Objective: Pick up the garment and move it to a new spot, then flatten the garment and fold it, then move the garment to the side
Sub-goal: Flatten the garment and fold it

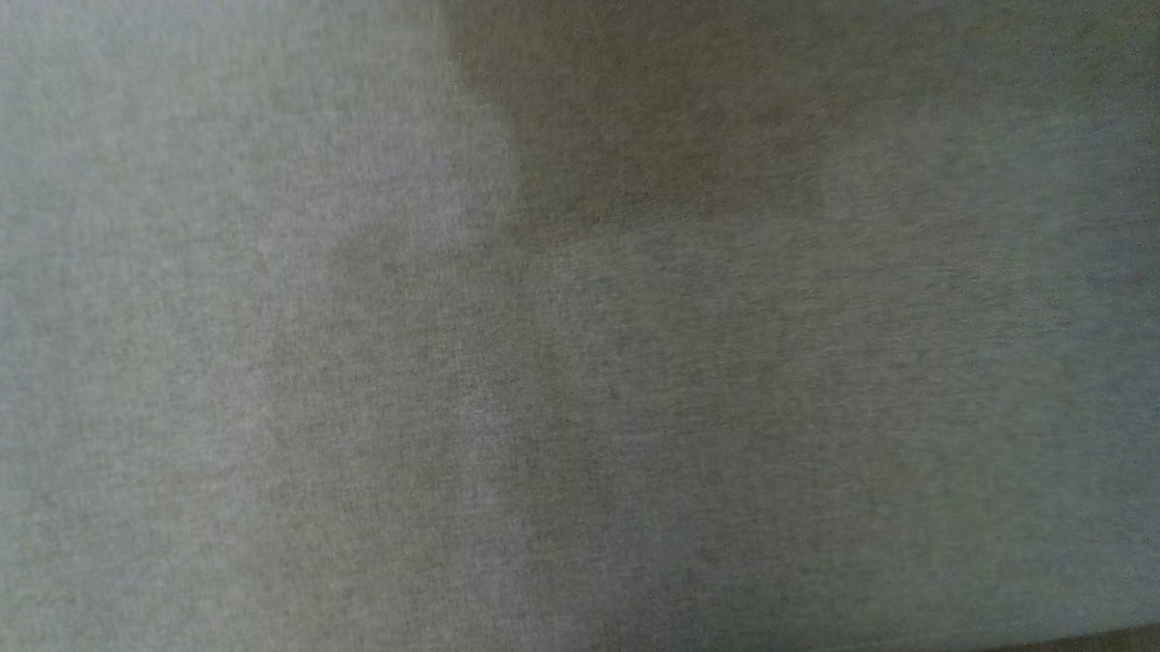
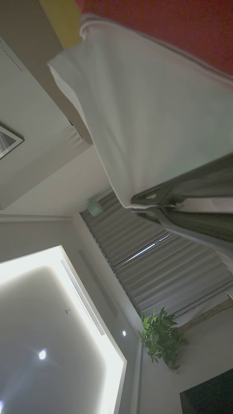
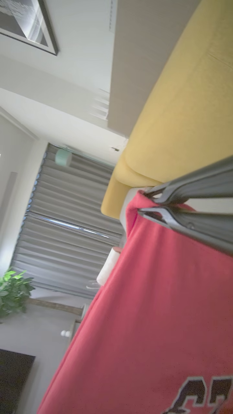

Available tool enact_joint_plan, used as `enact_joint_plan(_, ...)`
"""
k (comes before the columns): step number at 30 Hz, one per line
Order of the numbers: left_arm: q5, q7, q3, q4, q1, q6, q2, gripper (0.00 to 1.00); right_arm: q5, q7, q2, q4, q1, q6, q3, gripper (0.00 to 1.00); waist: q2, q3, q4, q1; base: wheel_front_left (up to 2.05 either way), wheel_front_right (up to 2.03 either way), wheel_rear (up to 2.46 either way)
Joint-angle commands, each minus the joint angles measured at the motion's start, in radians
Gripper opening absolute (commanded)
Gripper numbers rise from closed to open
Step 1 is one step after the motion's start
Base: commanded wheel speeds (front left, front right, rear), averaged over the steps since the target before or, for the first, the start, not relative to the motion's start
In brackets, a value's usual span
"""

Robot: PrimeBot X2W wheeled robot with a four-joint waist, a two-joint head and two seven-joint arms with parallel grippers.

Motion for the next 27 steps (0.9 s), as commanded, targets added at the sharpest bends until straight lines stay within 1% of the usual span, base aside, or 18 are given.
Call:
enact_joint_plan(1, 0.009, -0.003, 0.042, -0.037, -0.034, -0.001, 0.037, 0.00, -0.014, -0.018, -0.003, 0.001, -0.013, -0.001, 0.004, 0.00, 0.0001, 0.064, 0.019, -0.0004, 0.00, 0.00, 0.00)
enact_joint_plan(3, 0.020, -0.003, 0.050, -0.088, -0.002, -0.014, 0.035, 0.00, -0.021, -0.042, -0.003, 0.040, -0.021, -0.001, 0.013, 0.00, 0.0001, 0.085, 0.031, -0.0004, 0.00, 0.00, 0.00)
enact_joint_plan(6, 0.033, -0.003, 0.060, -0.161, 0.094, -0.026, 0.038, 0.00, -0.029, -0.066, -0.001, 0.097, 0.004, -0.001, 0.022, 0.00, 0.0001, 0.094, 0.050, -0.0004, 0.00, 0.00, 0.00)
enact_joint_plan(11, 0.038, -0.003, 0.097, -0.298, 0.331, -0.016, 0.065, 0.00, -0.008, -0.079, -0.002, 0.146, 0.130, -0.001, 0.031, 0.00, 0.0001, 0.052, 0.071, -0.0004, 0.00, 0.00, 0.00)
enact_joint_plan(16, 0.030, -0.003, 0.143, -0.444, 0.636, -0.003, 0.118, 0.00, 0.027, -0.079, -0.017, 0.093, 0.343, -0.001, -0.035, 0.00, 0.0001, -0.039, 0.074, -0.0004, 0.00, 0.00, 0.00)
enact_joint_plan(21, -0.014, -0.003, 0.194, -0.554, 0.968, 0.004, 0.154, 0.00, 0.048, -0.079, -0.021, 0.007, 0.598, -0.001, -0.125, 0.00, 0.0001, -0.149, 0.064, -0.0004, 0.00, 0.00, 0.00)
enact_joint_plan(24, -0.042, -0.003, 0.212, -0.604, 1.155, 0.006, 0.156, 0.00, 0.048, -0.080, -0.008, -0.054, 0.745, -0.001, -0.168, 0.00, 0.0001, -0.206, 0.053, -0.0004, 0.00, 0.00, 0.00)
enact_joint_plan(27, -0.058, -0.004, 0.223, -0.639, 1.316, 0.010, 0.143, 0.00, 0.035, -0.080, 0.007, -0.106, 0.886, -0.001, -0.192, 0.00, 0.0001, -0.254, 0.046, -0.0004, 0.00, 0.00, 0.00)
